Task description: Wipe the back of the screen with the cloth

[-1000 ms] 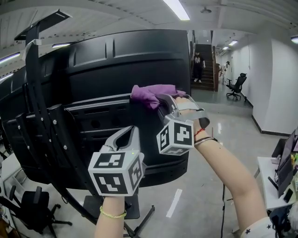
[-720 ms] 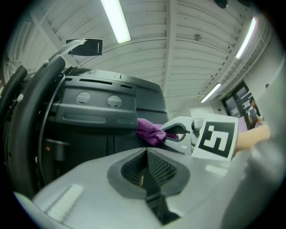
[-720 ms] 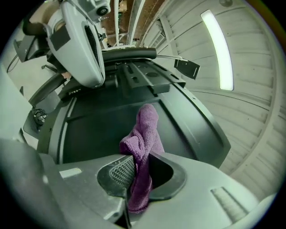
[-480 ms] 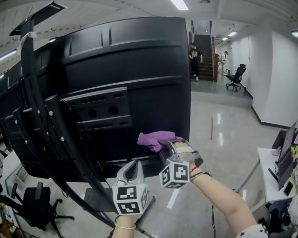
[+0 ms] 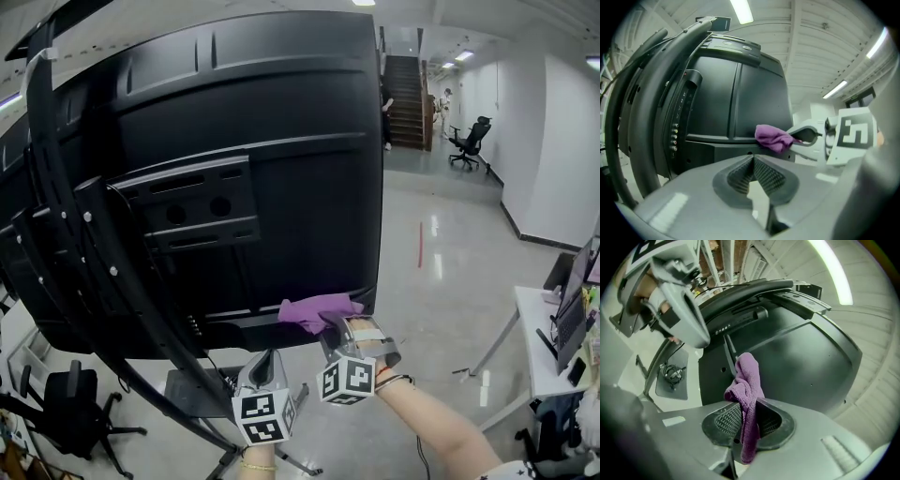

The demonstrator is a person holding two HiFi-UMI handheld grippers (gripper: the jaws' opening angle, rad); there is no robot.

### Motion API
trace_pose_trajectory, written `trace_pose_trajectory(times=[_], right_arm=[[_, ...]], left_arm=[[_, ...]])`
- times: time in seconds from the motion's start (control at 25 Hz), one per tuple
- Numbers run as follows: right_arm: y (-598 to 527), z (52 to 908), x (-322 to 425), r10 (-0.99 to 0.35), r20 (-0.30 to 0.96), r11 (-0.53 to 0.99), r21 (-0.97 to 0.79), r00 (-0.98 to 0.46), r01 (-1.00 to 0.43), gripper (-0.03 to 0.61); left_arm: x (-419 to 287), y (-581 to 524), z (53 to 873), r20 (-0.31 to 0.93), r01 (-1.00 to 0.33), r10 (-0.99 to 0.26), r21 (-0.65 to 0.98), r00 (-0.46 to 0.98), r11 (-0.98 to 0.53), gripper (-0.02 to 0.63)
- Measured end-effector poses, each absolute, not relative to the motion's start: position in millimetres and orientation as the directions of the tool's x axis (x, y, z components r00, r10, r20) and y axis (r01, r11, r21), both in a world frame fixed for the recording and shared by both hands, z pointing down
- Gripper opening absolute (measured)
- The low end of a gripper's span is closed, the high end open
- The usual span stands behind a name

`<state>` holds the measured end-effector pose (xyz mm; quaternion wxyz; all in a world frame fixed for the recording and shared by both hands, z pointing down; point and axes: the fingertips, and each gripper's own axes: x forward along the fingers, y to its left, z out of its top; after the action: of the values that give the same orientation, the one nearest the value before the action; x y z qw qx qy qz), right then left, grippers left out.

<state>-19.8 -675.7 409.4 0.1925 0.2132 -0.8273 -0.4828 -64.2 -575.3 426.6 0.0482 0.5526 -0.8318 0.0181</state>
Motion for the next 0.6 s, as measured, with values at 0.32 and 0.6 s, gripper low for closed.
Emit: trace_pose_trajectory(times=[0.32,0.6], right_arm=[[-634.2,399.5,34.0,-0.454,-0.066,0.828,0.336,-0.889,-0.448,0.054],[-619.0,435.5,64.7,-0.483,-0.072,0.869,0.079,-0.872,-0.488,0.053]], left_arm=[[-36.0,-552.9,428.5,0.04,-0.932,-0.932,0.027,-0.361,0.362,0.008],[-24.7,-539.1,441.5,0.031,-0.938,-0.938,0.021,-0.346,0.347,0.008]])
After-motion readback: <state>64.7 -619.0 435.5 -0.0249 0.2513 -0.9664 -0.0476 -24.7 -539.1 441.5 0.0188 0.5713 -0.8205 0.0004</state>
